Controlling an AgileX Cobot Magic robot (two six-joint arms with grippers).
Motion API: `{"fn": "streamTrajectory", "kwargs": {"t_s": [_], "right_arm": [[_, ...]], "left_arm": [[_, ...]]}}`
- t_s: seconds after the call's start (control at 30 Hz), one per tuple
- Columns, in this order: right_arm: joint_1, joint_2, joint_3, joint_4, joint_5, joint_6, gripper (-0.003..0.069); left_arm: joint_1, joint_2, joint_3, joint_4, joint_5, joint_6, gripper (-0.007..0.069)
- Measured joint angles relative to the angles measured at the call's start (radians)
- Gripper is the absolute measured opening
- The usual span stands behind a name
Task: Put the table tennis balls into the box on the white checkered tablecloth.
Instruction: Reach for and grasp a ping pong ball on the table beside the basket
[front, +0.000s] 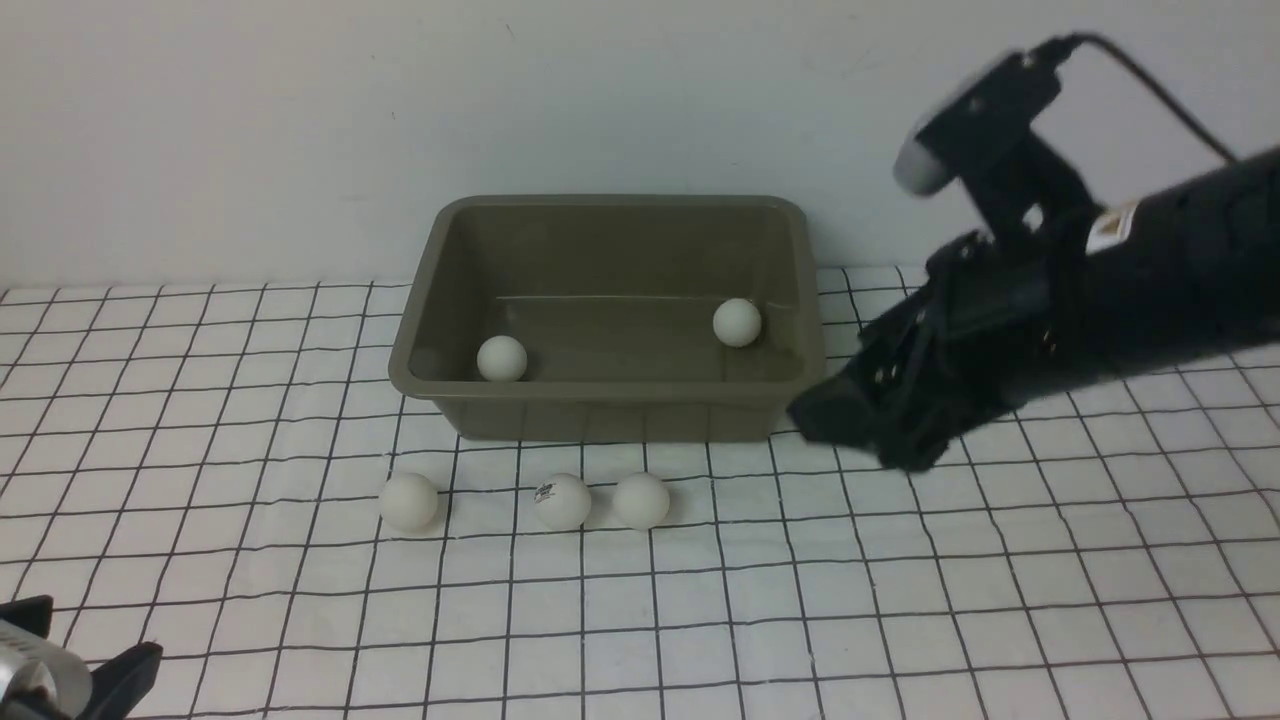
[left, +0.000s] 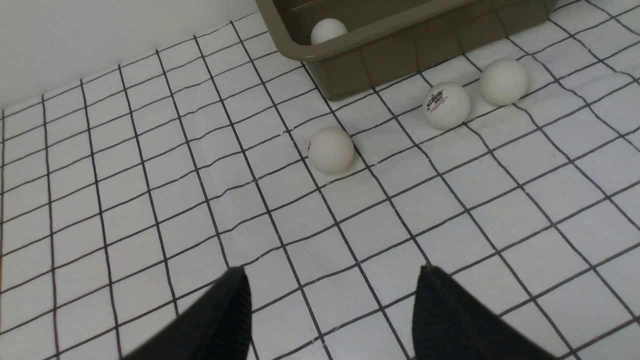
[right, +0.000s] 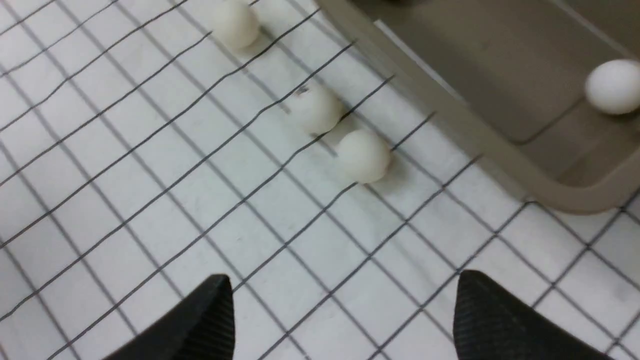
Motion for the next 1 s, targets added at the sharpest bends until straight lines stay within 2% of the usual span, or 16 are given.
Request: {"fn": "streamTrajectory", "kwargs": {"t_s": [0.13, 0.6, 0.77, 1.0], "right_arm": [[0.062, -0.001, 0.04, 0.001, -0.021, 0.004, 0.0528], [0.07, 0.014, 0.04, 0.012, -0.084, 0.004, 0.0528], [0.071, 0.014, 0.04, 0.024, -0.076, 0.004, 0.0528], [0.071, 0.014, 0.04, 0.025, -0.075, -0.003, 0.0528]], "left_arm": [[0.0, 0.009, 0.0, -0.034, -0.01, -0.028, 0.0395], [0.0, 0.153, 0.0, -0.049, -0.056, -0.041, 0.0395], [0.0, 0.269, -0.014, -0.051, -0.097, -0.041, 0.0395], [0.0, 0.57, -0.183, -0.112, -0.069, -0.043, 0.0395]]}}
